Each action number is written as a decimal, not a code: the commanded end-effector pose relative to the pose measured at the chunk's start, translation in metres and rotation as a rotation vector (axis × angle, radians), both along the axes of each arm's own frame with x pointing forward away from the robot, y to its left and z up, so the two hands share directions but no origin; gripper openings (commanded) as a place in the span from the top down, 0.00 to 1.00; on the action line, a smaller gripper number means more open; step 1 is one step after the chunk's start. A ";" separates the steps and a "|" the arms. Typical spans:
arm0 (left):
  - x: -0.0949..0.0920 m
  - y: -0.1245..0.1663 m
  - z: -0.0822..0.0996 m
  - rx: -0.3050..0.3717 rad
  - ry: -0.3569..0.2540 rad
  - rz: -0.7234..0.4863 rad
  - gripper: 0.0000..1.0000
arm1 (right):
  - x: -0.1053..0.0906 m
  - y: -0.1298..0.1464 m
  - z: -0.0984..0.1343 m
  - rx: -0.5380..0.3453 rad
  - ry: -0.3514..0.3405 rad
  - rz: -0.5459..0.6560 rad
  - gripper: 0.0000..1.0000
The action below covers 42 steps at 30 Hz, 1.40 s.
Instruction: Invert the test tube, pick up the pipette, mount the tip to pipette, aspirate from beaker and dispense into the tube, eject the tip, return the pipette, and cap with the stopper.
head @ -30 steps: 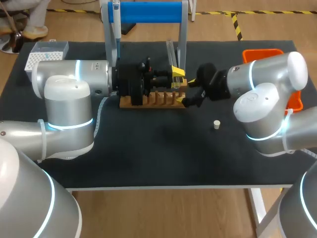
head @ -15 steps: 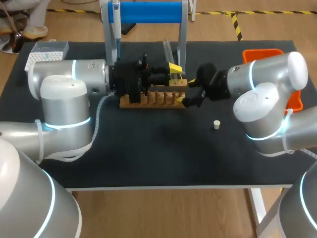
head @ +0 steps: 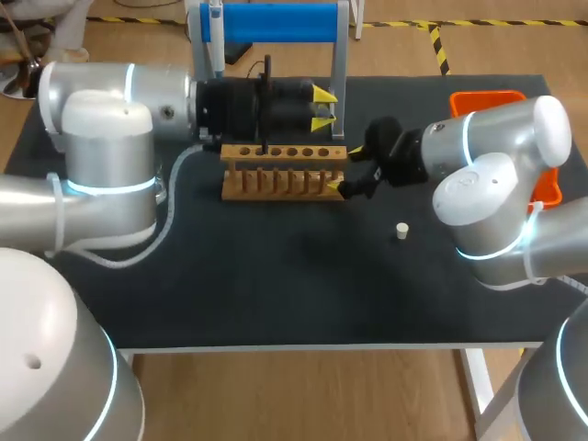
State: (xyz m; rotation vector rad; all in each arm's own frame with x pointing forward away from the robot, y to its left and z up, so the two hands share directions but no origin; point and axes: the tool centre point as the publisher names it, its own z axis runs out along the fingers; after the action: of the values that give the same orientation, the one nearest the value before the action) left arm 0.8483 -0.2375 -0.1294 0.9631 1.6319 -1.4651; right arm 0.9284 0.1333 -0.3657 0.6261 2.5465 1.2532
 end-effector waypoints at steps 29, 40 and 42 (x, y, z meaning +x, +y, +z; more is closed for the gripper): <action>0.012 0.006 -0.001 0.105 0.303 0.050 1.00 | 0.000 -0.001 0.000 0.001 0.000 0.002 0.00; 0.027 0.019 -0.004 0.104 0.478 0.089 1.00 | 0.000 -0.001 0.000 0.001 0.000 0.002 0.00; 0.031 0.024 0.000 0.073 0.519 0.083 1.00 | 0.000 -0.001 0.000 0.001 0.000 0.002 0.00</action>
State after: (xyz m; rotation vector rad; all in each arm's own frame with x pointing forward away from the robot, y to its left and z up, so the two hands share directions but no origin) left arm 0.8739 -0.2215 -0.1354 0.6003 2.0471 -1.6549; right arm 0.9283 0.1332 -0.3657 0.6257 2.5463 1.2535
